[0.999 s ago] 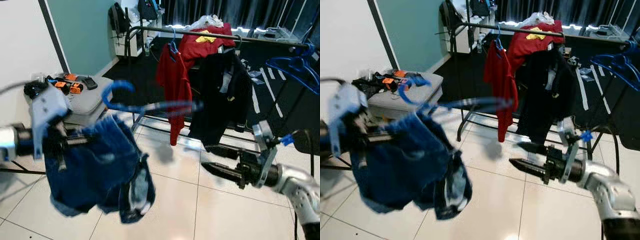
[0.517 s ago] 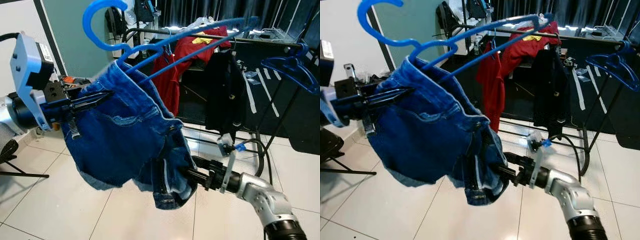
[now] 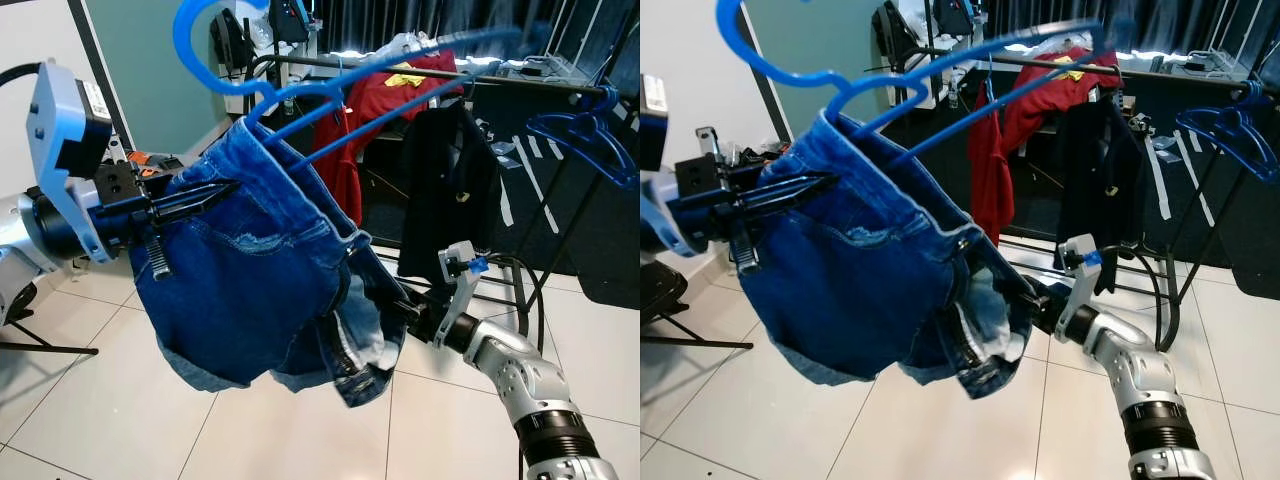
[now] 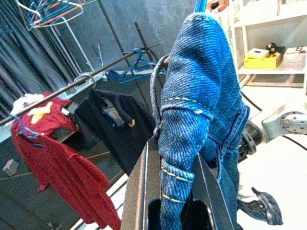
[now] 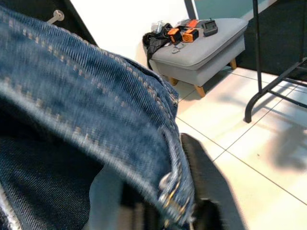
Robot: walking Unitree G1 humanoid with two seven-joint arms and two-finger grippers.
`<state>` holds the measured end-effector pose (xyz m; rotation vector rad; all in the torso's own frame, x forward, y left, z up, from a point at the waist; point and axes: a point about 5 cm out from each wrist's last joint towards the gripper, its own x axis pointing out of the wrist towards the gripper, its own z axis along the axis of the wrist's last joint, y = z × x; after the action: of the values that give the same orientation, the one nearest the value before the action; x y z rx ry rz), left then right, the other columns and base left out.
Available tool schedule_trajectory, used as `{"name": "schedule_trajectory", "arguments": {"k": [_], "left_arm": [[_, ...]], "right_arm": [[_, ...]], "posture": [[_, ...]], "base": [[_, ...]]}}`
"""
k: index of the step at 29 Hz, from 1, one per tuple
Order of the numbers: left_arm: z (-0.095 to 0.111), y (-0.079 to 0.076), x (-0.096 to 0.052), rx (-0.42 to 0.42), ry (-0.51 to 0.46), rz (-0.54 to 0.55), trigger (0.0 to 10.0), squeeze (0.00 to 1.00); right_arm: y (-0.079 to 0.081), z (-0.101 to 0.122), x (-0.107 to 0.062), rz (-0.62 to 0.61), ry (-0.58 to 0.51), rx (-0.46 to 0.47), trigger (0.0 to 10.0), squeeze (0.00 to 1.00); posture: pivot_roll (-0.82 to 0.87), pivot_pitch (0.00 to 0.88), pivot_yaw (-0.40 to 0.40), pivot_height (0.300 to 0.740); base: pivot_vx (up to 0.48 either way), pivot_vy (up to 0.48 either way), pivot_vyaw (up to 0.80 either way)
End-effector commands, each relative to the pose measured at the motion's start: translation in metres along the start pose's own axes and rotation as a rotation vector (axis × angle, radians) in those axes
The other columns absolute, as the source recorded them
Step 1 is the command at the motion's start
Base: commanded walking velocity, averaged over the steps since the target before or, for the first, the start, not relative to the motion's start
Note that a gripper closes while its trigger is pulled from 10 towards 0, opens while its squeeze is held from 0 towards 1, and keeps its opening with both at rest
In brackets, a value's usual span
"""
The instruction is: Hang hanger
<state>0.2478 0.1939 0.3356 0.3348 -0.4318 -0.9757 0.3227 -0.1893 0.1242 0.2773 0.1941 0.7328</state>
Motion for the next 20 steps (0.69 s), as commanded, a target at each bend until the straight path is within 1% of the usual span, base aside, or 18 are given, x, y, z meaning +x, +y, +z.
{"name": "schedule_trajectory", "arguments": {"k": [1, 6, 7, 8, 9, 10, 11, 12, 14, 15, 16, 17, 19, 20], "left_arm": [[0.014, 0.0, 0.001, 0.023, -0.068, 0.005, 0.0, 0.0], [0.016, -0.001, 0.002, 0.022, -0.074, 0.004, 0.0, 0.0], [0.013, -0.001, 0.001, 0.031, -0.051, 0.0, 0.0, 0.0], [0.013, -0.001, 0.001, 0.031, -0.051, 0.0, 0.0, 0.0], [-0.001, -0.003, -0.005, 0.056, 0.029, -0.017, 0.7, 0.0], [-0.001, -0.003, -0.005, 0.056, 0.029, -0.017, 0.7, 0.0], [-0.019, -0.007, -0.013, 0.092, 0.143, -0.046, 1.8, 0.0], [-0.038, -0.013, -0.021, 0.122, 0.271, -0.083, 3.5, 0.0], [-0.038, -0.013, -0.021, 0.122, 0.271, -0.083, 3.5, 0.0], [-0.05, -0.017, -0.027, 0.14, 0.351, -0.112, 3.5, 0.0], [-0.065, -0.019, -0.035, 0.141, 0.446, -0.111, 6.2, 0.0], [-0.065, -0.019, -0.035, 0.141, 0.446, -0.111, 6.2, 0.0], [-0.09, -0.022, -0.053, 0.142, 0.601, -0.099, 5.7, 0.0], [-0.09, -0.022, -0.053, 0.142, 0.601, -0.099, 5.7, 0.0]], "right_arm": [[-0.003, -0.003, 0.0, -0.029, 0.018, -0.005, 0.0, 0.0], [-0.003, -0.004, 0.0, -0.034, 0.019, -0.003, 0.0, 0.0], [-0.003, -0.001, 0.0, -0.024, 0.008, 0.025, 0.0, 0.0], [-0.003, -0.001, 0.0, -0.024, 0.008, 0.025, 0.0, 0.0], [-0.003, 0.006, -0.002, -0.003, -0.011, 0.08, 0.0, 0.0], [-0.003, 0.006, -0.002, -0.003, -0.011, 0.08, 0.0, 0.0], [-0.003, 0.018, -0.002, 0.016, -0.054, 0.161, 0.0, 0.0], [-0.005, 0.03, -0.004, 0.029, -0.094, 0.23, 0.0, 0.0], [-0.005, 0.03, -0.004, 0.029, -0.094, 0.23, 0.0, 0.0], [-0.006, 0.038, -0.005, 0.036, -0.118, 0.269, 0.0, 0.0], [-0.01, 0.049, -0.005, 0.015, -0.164, 0.323, 0.0, 0.0], [-0.01, 0.049, -0.005, 0.015, -0.164, 0.323, 0.0, 0.0], [-0.018, 0.062, -0.004, -0.04, -0.233, 0.393, 0.0, 0.0], [-0.018, 0.062, -0.004, -0.04, -0.233, 0.393, 0.0, 0.0]], "posture": [[-0.01, 0.005, 0.014, 0.74], [0.0, 0.005, 0.013, 0.74], [0.0, 0.004, 0.014, 0.74], [0.0, 0.004, 0.014, 0.74], [-0.01, 0.004, 0.017, 0.74], [-0.01, 0.004, 0.017, 0.74], [-0.01, 0.006, 0.021, 0.74], [-0.01, 0.007, 0.02, 0.74], [-0.01, 0.007, 0.02, 0.74], [-0.01, 0.007, 0.02, 0.74], [-0.01, 0.009, 0.02, 0.74], [-0.01, 0.009, 0.02, 0.74], [-0.01, 0.009, 0.014, 0.74], [-0.01, 0.009, 0.014, 0.74]], "base": [[0.0, 0.0, 0.0], [0.0, 0.0, 0.0], [0.0, 0.0, 0.0], [0.0, 0.0, 0.0], [0.0, 0.0, 0.0], [0.0, 0.0, 0.0], [0.0, 0.0, 0.0], [0.0, 0.0, 0.0], [0.0, 0.0, 0.0], [0.0, 0.0, 0.0], [0.0, 0.0, 0.0], [0.0, 0.0, 0.0], [0.0, 0.0, 0.0], [0.0, 0.0, 0.0]]}}
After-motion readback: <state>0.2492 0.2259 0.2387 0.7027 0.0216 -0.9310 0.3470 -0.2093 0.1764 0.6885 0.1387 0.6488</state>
